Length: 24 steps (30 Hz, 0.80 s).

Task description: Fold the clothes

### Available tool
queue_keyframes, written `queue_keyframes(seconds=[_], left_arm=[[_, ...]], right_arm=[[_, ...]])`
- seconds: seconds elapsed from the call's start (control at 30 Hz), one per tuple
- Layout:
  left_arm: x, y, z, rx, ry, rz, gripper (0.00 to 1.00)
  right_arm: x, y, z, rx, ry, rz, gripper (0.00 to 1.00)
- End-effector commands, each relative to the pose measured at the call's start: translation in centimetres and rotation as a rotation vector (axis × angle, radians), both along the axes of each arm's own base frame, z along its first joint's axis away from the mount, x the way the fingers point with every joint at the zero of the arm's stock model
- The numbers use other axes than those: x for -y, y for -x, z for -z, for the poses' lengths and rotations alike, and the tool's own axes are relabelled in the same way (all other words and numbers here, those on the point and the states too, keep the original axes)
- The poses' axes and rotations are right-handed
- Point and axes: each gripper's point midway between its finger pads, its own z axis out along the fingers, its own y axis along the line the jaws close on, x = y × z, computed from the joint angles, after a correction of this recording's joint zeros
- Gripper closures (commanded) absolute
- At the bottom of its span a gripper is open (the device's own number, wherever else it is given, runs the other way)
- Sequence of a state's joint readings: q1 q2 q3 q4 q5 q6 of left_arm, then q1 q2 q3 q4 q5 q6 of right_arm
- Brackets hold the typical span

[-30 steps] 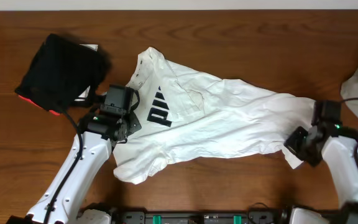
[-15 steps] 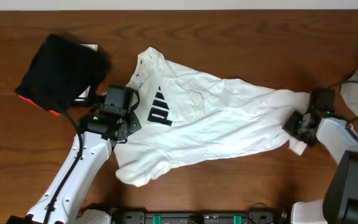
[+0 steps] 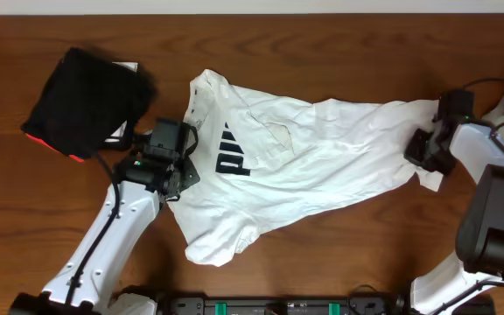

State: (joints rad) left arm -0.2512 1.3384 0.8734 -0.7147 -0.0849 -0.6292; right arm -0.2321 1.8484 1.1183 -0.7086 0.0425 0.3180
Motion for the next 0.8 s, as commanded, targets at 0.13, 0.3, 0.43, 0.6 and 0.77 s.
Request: queue_keyframes(seconds=[0.13,0.3,0.43,0.6,0.77], left_arm=[[-0.3,0.2,0.5,-0.021,-0.013,0.002,0.92],[-0.4,0.7,0.7,-0.043,-0.018,0.002,0.87],[-0.2,2.0,1.0,-0.098,-0.006,0.01,0.86],[0.5,3.0,1.3,-0.146,0.038,0.023,0.86],[0.5,2.8,1.2,-0.137,0.04,0.023,0.85]], right_arm=[[1.0,1.3,-5.4,-0.005,0.007,0.077,0.78],[1.7,4.5,-5.5,-0.091,-0.01,0.148,0.75],[2.4,6.2,-4.4,-0.13,-0.022,0.189,0.75],[2.6,7.4,-2.7,-0.143,-0.027,0.212,0.74],[2.4,7.0,-0.8,-0.094,-0.03,0.176,0.73]])
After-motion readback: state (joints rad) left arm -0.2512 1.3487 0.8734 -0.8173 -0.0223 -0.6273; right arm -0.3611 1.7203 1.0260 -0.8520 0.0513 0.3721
